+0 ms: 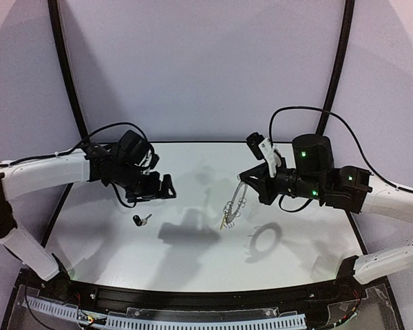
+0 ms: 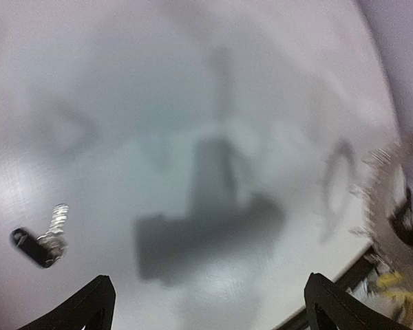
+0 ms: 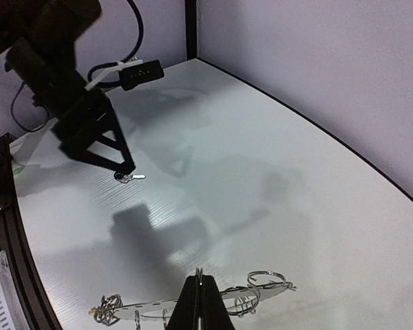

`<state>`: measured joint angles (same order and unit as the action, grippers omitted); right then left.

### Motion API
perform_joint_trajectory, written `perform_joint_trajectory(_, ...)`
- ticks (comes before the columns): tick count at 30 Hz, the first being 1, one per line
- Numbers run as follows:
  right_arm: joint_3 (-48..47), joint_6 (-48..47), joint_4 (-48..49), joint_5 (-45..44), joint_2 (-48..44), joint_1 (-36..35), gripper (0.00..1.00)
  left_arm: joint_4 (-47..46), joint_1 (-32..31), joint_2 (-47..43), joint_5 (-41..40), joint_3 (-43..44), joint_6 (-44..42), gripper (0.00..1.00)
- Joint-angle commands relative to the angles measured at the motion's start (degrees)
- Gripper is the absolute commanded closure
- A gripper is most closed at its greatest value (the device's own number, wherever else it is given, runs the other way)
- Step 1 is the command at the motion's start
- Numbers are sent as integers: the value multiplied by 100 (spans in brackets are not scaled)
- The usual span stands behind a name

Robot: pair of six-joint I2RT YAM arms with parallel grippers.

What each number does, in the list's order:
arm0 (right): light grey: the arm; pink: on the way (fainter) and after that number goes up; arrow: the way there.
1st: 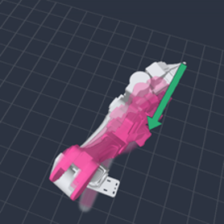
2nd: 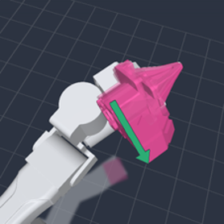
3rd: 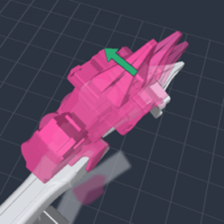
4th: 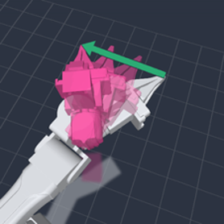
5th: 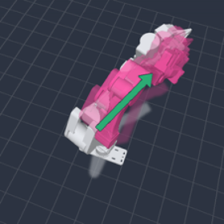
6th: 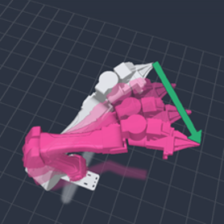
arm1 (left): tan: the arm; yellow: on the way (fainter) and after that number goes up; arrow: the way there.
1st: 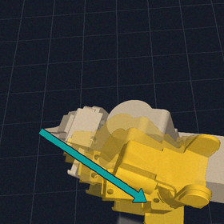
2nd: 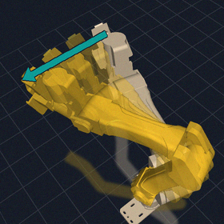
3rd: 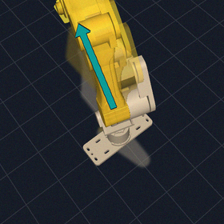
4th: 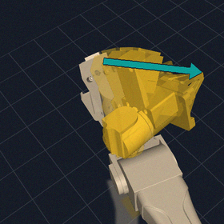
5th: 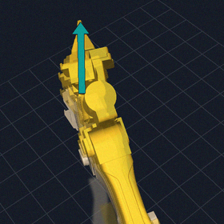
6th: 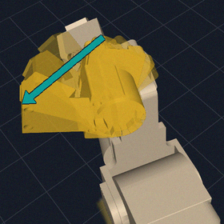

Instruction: Remove the keys from the keyring

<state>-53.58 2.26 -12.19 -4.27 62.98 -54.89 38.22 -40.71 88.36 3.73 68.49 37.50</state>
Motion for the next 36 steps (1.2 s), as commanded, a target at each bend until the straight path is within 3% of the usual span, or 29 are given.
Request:
perform_joint_trajectory(1,-329,356,-51,-9,118,-57,100,-1411,-789,-634,2218,-121,-1726,1)
perform_joint_trajectory(3,-522,542,-188,14,206,-52,100,-1390,-989,-612,2301,26,-2126,1)
perform_joint_trajectory(9,-1034,1216,-692,249,584,-56,100,-1467,-1117,9,3063,472,-2254,1)
perform_joint_trajectory(14,-1445,1460,-1063,400,829,-54,100,-1261,-1228,307,2819,738,-2546,3)
perform_joint_trajectory(17,-1545,1523,-1084,616,909,-57,100,-1155,-1235,456,2811,920,-2589,9)
perform_joint_trajectory(19,-1624,1532,-1046,803,981,-56,100,-1170,-1242,537,2869,984,-2582,18)
perform_joint_trajectory(23,-1682,1495,-1044,880,1034,-56,100,-1067,-1242,599,2918,1004,-2634,58)
perform_joint_trajectory(25,-1761,1447,-1177,803,1073,-57,100,-925,-1246,545,2983,941,-2671,70)
perform_joint_trajectory(27,-1793,1436,-1234,788,1082,-54,100,-899,-1244,484,3044,869,-2652,72)
perform_joint_trajectory(33,-1810,1435,-1160,1041,1057,-56,100,-856,-1246,307,3194,627,-2628,66)
perform_joint_trajectory(35,-1818,1443,-1124,1123,1050,-56,100,-871,-1246,318,3127,642,-2629,68)
perform_joint_trajectory(36,-1829,1459,-1100,1154,1057,-52,100,-893,-1247,343,3113,686,-2626,74)
